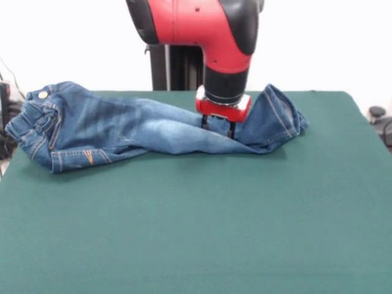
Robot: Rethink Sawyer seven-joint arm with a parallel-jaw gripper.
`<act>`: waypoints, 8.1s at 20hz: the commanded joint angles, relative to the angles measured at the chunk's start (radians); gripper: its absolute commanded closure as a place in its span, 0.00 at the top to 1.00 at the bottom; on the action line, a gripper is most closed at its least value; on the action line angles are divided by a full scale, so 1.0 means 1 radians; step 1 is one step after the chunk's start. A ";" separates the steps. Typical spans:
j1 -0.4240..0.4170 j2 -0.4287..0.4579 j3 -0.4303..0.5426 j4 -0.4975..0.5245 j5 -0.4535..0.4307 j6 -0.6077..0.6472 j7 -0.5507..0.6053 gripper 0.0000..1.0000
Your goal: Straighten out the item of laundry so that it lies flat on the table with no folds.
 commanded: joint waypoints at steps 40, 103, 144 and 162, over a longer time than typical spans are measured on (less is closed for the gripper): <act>-0.104 -0.202 -0.054 0.141 0.047 0.237 0.163 1.00; -0.019 0.105 -0.361 -0.136 0.097 -0.273 0.132 1.00; -0.114 -0.010 -0.169 -0.289 0.122 0.172 0.050 1.00; -0.080 0.030 -0.179 -0.202 0.138 0.054 0.104 1.00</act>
